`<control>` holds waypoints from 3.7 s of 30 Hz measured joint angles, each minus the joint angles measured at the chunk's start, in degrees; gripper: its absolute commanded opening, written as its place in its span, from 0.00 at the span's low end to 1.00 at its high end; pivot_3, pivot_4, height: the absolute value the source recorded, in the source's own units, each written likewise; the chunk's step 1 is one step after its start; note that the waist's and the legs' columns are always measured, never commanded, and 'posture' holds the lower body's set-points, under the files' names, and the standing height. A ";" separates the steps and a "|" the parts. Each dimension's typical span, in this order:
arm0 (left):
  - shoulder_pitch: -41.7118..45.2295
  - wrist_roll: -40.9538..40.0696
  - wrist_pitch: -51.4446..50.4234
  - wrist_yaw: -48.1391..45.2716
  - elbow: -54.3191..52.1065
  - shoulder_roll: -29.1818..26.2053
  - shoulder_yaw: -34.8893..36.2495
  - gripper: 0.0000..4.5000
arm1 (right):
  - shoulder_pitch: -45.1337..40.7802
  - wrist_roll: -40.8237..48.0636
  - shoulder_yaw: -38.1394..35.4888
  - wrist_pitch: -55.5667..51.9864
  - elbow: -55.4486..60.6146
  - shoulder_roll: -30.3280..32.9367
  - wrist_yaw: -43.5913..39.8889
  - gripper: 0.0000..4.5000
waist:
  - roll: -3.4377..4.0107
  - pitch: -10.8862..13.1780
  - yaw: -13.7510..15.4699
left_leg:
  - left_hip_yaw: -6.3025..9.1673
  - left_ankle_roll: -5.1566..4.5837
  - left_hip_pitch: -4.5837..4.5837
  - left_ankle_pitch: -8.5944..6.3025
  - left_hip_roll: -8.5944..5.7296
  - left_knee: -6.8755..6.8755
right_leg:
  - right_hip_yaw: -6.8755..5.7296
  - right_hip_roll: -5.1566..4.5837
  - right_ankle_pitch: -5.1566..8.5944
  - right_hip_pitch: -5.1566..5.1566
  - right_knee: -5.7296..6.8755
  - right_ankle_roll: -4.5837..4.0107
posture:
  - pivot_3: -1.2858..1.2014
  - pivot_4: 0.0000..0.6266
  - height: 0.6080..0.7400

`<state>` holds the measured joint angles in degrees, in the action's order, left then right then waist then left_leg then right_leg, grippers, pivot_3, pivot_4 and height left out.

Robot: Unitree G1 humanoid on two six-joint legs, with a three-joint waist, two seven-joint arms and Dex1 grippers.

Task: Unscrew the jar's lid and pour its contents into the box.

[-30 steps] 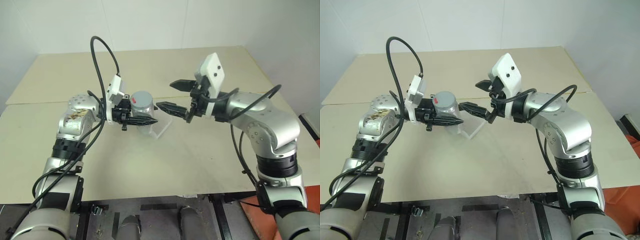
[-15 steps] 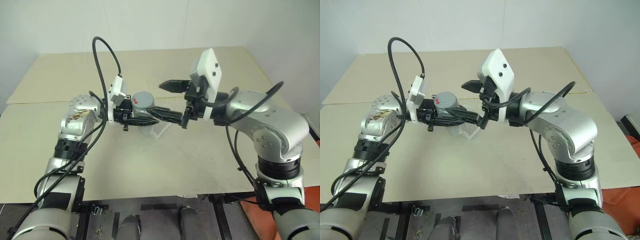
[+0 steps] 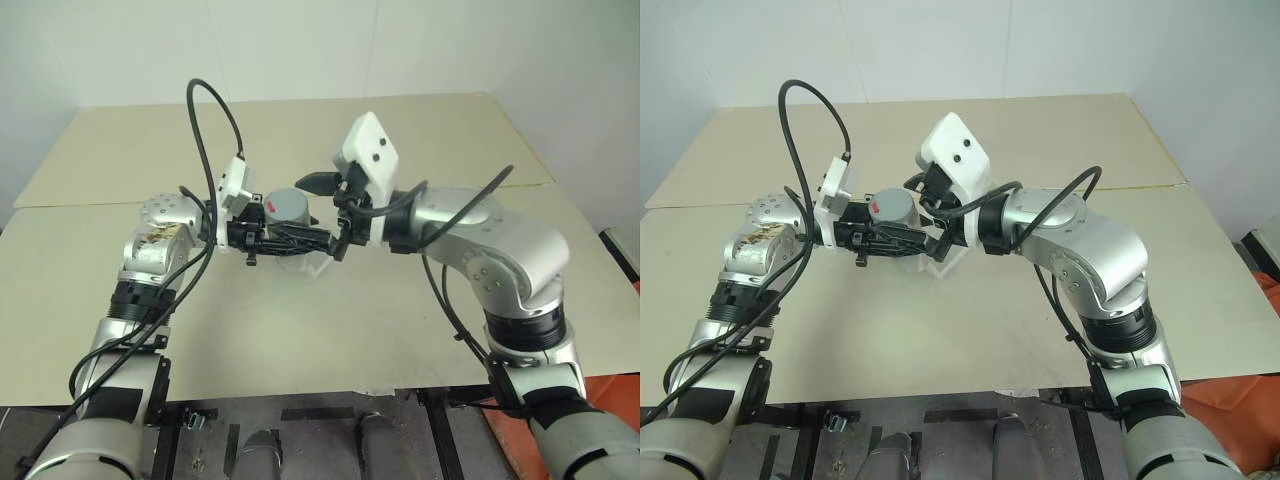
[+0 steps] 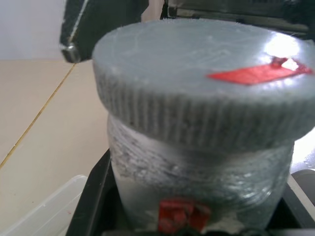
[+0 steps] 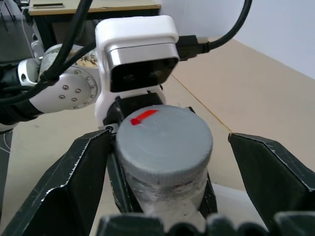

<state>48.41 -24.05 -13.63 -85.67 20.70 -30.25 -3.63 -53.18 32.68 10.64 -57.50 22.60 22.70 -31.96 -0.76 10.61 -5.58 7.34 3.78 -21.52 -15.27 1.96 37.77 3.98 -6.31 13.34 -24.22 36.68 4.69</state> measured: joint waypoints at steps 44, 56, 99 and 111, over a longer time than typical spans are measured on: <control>0.96 5.01 2.90 16.32 1.39 -4.57 5.80 0.42 | 28.17 -5.98 -10.61 0.24 2.97 8.83 9.71 0.61 | -0.01 0.00 0.05 | -0.01 -0.01 -0.03 -0.01 0.00 0.00 | 0.01 0.00 0.00 0.00 0.00 0.01 | 0.52 0.24 1.00; -6.40 10.82 -3.55 36.46 -8.72 -3.29 6.04 0.42 | 35.76 -10.46 -9.08 4.14 4.12 10.04 9.19 0.99 | -0.01 0.00 0.89 | -0.01 -0.01 -0.01 -0.01 -0.02 0.01 | 0.00 -0.01 0.00 0.04 -0.22 0.02 | 0.52 0.24 1.00; 35.04 100.04 41.02 119.84 49.36 6.31 -53.78 0.42 | 22.60 13.48 -16.95 -6.61 14.63 17.56 2.17 0.99 | -0.11 0.05 4.64 | -0.06 0.06 -0.56 0.03 -0.17 0.06 | -0.04 -0.13 -0.17 -0.15 -0.57 0.28 | 0.52 0.24 1.00; 18.54 46.99 42.72 74.07 42.78 0.39 -13.37 0.42 | 25.02 12.61 -17.29 -2.07 13.92 21.16 -0.82 0.99 | -0.07 0.03 3.62 | -0.04 0.34 -0.53 0.19 -0.15 0.10 | -0.09 -0.17 -0.18 -0.07 -0.48 0.27 | 0.52 0.24 1.00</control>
<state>66.94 22.94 29.08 -11.60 63.48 -29.86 -17.00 -28.16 45.29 -6.64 -59.57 36.52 43.86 -32.79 -0.83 10.64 -1.96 7.30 4.12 -22.05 -15.08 1.81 37.86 3.89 -6.48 13.16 -24.29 36.20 4.96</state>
